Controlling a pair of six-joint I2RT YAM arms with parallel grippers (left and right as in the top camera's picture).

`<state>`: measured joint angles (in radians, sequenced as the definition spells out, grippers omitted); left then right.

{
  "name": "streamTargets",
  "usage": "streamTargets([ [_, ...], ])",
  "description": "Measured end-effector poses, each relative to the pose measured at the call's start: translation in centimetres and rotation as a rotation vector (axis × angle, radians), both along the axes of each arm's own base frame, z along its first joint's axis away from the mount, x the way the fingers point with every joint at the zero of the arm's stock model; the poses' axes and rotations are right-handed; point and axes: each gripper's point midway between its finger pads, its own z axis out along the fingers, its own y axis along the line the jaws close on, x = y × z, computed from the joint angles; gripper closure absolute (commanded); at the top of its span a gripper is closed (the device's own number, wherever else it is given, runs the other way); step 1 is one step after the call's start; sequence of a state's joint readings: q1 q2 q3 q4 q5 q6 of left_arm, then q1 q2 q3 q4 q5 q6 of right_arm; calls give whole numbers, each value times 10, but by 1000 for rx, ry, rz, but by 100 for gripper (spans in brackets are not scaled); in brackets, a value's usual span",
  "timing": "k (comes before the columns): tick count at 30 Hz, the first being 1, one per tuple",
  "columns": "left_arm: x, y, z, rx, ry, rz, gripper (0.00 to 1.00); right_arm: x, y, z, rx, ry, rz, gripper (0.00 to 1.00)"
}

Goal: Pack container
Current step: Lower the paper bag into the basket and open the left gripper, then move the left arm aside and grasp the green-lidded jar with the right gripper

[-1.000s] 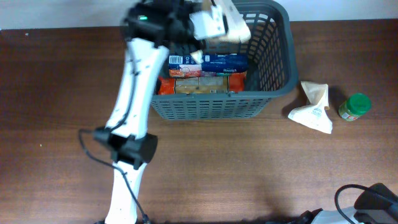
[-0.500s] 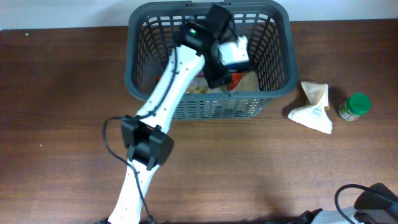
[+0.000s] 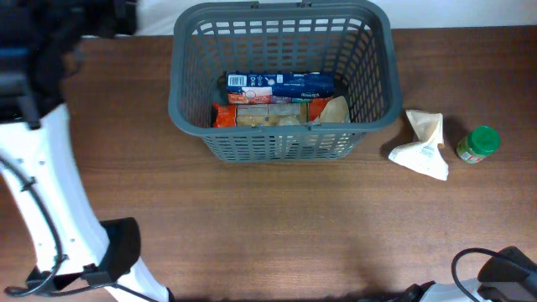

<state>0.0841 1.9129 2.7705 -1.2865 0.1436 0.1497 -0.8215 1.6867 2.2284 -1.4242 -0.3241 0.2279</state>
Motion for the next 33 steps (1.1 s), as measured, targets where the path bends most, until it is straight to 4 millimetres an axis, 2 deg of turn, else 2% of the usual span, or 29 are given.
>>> streamTargets([
  [2, -8, 43, -23, -56, 94, 114, 1, 2, 0, -2, 3, 6, 1, 14],
  [3, -10, 77, -45, -89, 168, 199, 1, 3, -1, -5, 7, 12, 4, 18],
  [4, -12, 103, -68, -117, 239, 264, 1, 11, -1, -18, 16, 49, 16, 19],
  [5, -17, 126, -99, -154, 344, 325, 1, 22, -1, -41, 42, 107, 28, 19],
  [6, -21, 136, -116, -175, 406, 352, 1, 24, 0, -46, 43, 120, 31, 19],
  [8, -29, 146, -144, -209, 511, 382, 1, 34, -2, -78, 72, 199, 37, 19],
  [10, -28, 158, -165, -230, 569, 407, 1, 45, -5, -127, 125, 312, 42, 20],
  [12, -27, 164, -180, -244, 613, 415, 1, 48, -5, -163, 177, 392, 39, 21],
  [13, -27, 164, -188, -251, 638, 417, 1, 49, -4, -193, 221, 455, 36, 21],
  [15, -28, 163, -200, -262, 682, 416, 1, 47, -1, -222, 267, 522, 32, 21],
  [18, -27, 163, -205, -266, 699, 414, 1, 47, 0, -257, 306, 586, 25, 21],
  [20, -27, 163, -205, -266, 700, 414, 1, 52, -1, -270, 307, 598, 29, 17],
  [23, -27, 163, -205, -266, 700, 414, 1, 61, 2, -281, 300, 598, 43, 14],
  [26, -27, 163, -205, -266, 700, 414, 1, 68, 7, -285, 290, 596, 60, 9],
  [33, -27, 163, -205, -266, 700, 414, 1, 92, 12, -286, 234, 547, 94, 8],
])
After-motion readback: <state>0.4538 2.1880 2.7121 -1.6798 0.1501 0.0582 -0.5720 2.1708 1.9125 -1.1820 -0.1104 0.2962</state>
